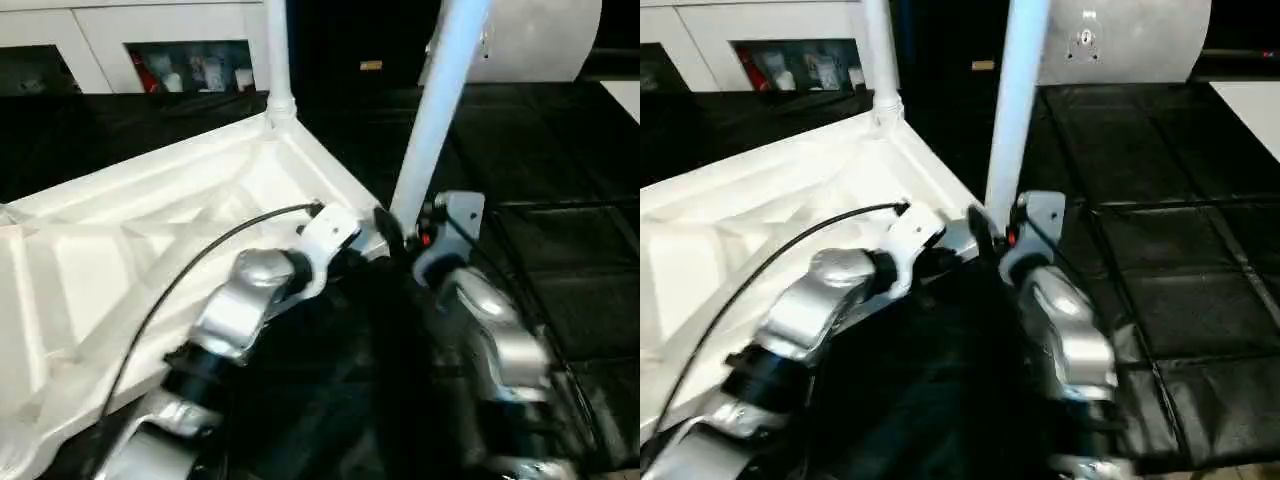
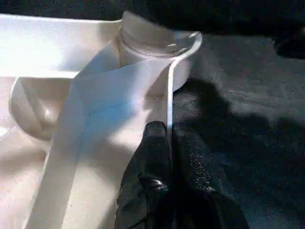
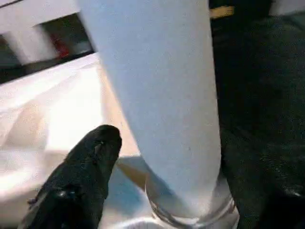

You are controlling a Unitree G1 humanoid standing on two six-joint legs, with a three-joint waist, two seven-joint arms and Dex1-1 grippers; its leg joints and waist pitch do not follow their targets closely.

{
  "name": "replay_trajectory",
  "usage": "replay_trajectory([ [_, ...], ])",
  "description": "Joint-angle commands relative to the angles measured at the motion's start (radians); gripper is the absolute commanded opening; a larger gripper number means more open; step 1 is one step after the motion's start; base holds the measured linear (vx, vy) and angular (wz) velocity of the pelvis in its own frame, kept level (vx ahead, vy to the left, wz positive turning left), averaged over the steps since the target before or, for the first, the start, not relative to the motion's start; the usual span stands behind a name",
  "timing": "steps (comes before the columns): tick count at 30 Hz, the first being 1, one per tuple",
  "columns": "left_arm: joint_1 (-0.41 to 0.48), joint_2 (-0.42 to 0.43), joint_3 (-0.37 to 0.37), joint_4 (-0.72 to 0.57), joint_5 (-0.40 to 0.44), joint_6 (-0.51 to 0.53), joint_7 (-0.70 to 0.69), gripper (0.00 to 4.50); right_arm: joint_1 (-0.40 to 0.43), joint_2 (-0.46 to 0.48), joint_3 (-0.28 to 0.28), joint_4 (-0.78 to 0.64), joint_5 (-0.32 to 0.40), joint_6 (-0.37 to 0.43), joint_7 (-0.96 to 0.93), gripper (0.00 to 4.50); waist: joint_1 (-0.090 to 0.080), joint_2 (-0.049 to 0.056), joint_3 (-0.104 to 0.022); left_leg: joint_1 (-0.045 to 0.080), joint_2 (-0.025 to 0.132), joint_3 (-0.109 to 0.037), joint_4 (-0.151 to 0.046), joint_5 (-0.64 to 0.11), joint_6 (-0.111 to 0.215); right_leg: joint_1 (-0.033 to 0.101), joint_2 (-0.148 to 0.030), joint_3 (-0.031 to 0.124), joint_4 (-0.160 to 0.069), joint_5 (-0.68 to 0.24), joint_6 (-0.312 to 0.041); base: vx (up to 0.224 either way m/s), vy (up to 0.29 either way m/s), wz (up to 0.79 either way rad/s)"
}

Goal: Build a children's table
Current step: Rotate leg to tighten

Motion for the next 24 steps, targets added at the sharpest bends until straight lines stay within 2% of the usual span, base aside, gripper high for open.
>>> replay_trajectory([
  [1,0.027,0.024,-0.017,-0.026,-0.039,-0.058,-0.081,0.00,0.020,-0.026,0.039,-0.005,0.028,0.002,0.113,3.82,0.009,-0.007,-0.069,-0.004,0.049,-0.024,-0.044,-0.071,0.144,0.071,-0.086,0.058,-0.063,-0.045,-0.222,0.000,0.000,0.00],
  [2,0.042,0.065,-0.026,-0.026,-0.038,-0.084,-0.126,0.00,0.031,-0.096,0.053,-0.012,0.028,-0.022,0.206,3.87,0.012,-0.003,-0.069,-0.004,0.048,-0.025,-0.043,-0.066,0.148,0.071,-0.085,0.057,-0.063,-0.040,-0.226,0.000,0.000,0.00],
  [3,0.049,0.088,-0.028,-0.024,-0.036,-0.094,-0.147,0.00,0.037,-0.144,0.064,-0.012,0.024,-0.043,0.269,4.09,0.011,-0.007,-0.069,-0.005,0.048,-0.022,-0.041,-0.067,0.157,0.072,-0.085,0.057,-0.062,-0.038,-0.234,0.000,0.000,0.00],
  [5,0.051,0.093,-0.028,-0.023,-0.037,-0.097,-0.154,0.00,0.037,-0.155,0.065,-0.012,0.025,-0.046,0.285,4.09,0.012,-0.005,-0.068,-0.004,0.049,-0.022,-0.042,-0.070,0.158,0.070,-0.085,0.056,-0.063,-0.055,-0.237,0.000,0.000,0.00],
  [6,0.061,0.135,-0.034,-0.015,-0.040,-0.146,-0.203,0.00,0.040,-0.226,0.065,-0.011,0.042,-0.058,0.390,4.24,0.014,-0.003,-0.065,-0.001,0.051,-0.024,-0.042,-0.095,0.159,0.067,-0.085,0.054,-0.068,-0.098,-0.235,0.000,0.000,0.00],
  [7,0.065,0.157,-0.039,-0.010,-0.041,-0.177,-0.227,0.00,0.041,-0.258,0.065,-0.011,0.052,-0.063,0.440,4.30,0.015,-0.004,-0.063,0.001,0.053,-0.024,-0.044,-0.111,0.155,0.067,-0.085,0.055,-0.071,-0.132,-0.229,0.000,0.000,0.00],
  [9,0.076,0.203,-0.049,-0.010,-0.057,-0.216,-0.294,0.00,0.042,-0.332,0.069,-0.009,0.085,-0.063,0.549,4.41,0.016,-0.006,-0.063,0.002,0.054,-0.023,-0.044,-0.124,0.148,0.066,-0.085,0.056,-0.071,-0.160,-0.224,0.000,0.000,0.00],
  [11,0.080,0.223,-0.055,-0.010,-0.064,-0.241,-0.324,0.00,0.042,-0.360,0.071,-0.007,0.100,-0.064,0.592,4.41,0.019,-0.005,-0.062,0.004,0.056,-0.023,-0.045,-0.123,0.147,0.064,-0.087,0.057,-0.072,-0.178,-0.221,0.000,0.000,0.00],
  [12,0.087,0.257,-0.064,-0.011,-0.079,-0.261,-0.383,0.00,0.039,-0.401,0.074,0.000,0.114,-0.071,0.656,4.41,0.022,-0.010,-0.064,0.004,0.054,-0.023,-0.043,-0.123,0.151,0.064,-0.086,0.056,-0.072,-0.185,-0.219,0.000,0.000,0.00],
  [13,0.085,0.288,-0.072,0.010,-0.074,-0.308,-0.425,0.00,0.037,-0.436,0.079,-0.006,0.135,-0.068,0.729,4.41,0.026,-0.009,-0.063,0.004,0.055,-0.022,-0.043,-0.116,0.155,0.062,-0.086,0.057,-0.072,-0.183,-0.218,0.000,0.000,0.00],
  [15,0.077,0.313,-0.073,0.044,-0.072,-0.352,-0.464,0.00,0.034,-0.468,0.088,-0.020,0.161,-0.059,0.806,4.41,0.033,-0.009,-0.065,0.005,0.055,-0.021,-0.042,-0.104,0.163,0.062,-0.085,0.058,-0.069,-0.163,-0.219,0.000,0.000,0.00],
  [16,0.073,0.324,-0.075,0.054,-0.077,-0.372,-0.488,0.00,0.029,-0.483,0.098,-0.016,0.167,-0.058,0.841,4.41,0.037,-0.004,-0.067,0.009,0.057,-0.021,-0.041,-0.095,0.167,0.060,-0.086,0.058,-0.066,-0.144,-0.225,0.000,0.000,0.00],
  [18,0.071,0.330,-0.076,0.061,-0.081,-0.383,-0.504,0.00,0.025,-0.493,0.105,-0.011,0.169,-0.058,0.862,4.41,0.040,-0.007,-0.069,0.007,0.057,-0.021,-0.041,-0.087,0.170,0.062,-0.085,0.056,-0.063,-0.129,-0.233,0.000,0.000,0.00],
  [19,0.069,0.346,-0.082,0.057,-0.099,-0.398,-0.555,0.00,0.008,-0.513,0.128,0.011,0.164,-0.067,0.909,4.41,0.042,-0.006,-0.069,0.007,0.060,-0.022,-0.040,-0.079,0.169,0.061,-0.085,0.055,-0.060,-0.115,-0.244,0.000,0.000,0.00],
  [20,0.068,0.353,-0.087,0.053,-0.108,-0.401,-0.582,0.00,0.000,-0.524,0.141,0.020,0.163,-0.063,0.935,4.41,0.042,-0.012,-0.071,0.006,0.059,-0.021,-0.040,-0.076,0.168,0.064,-0.085,0.053,-0.058,-0.112,-0.248,0.000,0.000,0.00],
  [21,0.062,0.371,-0.103,0.049,-0.125,-0.423,-0.644,0.00,-0.019,-0.540,0.170,0.040,0.161,-0.057,0.989,4.41,0.045,-0.013,-0.070,0.006,0.060,-0.020,-0.039,-0.071,0.171,0.062,-0.087,0.055,-0.056,-0.108,-0.253,0.000,0.000,0.00],
  [24,0.056,0.388,-0.124,0.049,-0.137,-0.448,-0.703,0.00,-0.037,-0.549,0.197,0.057,0.160,-0.055,1.034,4.41,0.054,-0.013,-0.071,0.007,0.060,-0.019,-0.038,-0.066,0.174,0.060,-0.087,0.055,-0.055,-0.113,-0.253,0.000,0.000,0.00],
])
